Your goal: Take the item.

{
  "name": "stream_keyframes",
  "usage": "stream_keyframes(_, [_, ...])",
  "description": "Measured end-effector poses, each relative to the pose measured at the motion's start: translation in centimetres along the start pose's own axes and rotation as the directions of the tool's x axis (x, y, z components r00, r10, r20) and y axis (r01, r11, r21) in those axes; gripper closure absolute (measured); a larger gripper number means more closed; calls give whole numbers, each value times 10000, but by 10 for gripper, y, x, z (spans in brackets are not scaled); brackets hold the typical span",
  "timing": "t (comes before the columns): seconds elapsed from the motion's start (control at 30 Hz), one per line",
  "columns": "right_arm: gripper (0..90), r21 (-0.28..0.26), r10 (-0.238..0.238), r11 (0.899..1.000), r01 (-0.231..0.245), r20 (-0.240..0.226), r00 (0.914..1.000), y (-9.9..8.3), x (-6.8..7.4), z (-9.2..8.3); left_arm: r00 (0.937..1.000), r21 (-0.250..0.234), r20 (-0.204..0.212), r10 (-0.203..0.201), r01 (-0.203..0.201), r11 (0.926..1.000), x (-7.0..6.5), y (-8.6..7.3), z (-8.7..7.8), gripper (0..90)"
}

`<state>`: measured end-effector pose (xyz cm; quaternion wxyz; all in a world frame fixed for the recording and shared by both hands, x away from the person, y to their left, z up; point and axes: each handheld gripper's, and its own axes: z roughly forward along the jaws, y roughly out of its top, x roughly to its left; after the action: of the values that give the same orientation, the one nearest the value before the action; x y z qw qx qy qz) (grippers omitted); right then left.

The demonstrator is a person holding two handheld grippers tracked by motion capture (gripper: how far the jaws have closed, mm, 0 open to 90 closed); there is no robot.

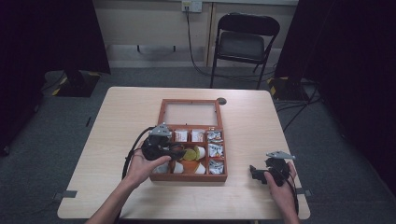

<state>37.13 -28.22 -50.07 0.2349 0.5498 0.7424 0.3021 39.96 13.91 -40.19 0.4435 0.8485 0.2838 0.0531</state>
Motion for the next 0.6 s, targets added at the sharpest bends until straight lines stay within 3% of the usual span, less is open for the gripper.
stream_keyframes(0.6, [0, 0, 1, 10000, -1, -1, 10000, 0, 0, 0, 9994, -539, -254, -219, 205, 9983, 13, 1, -24, 590])
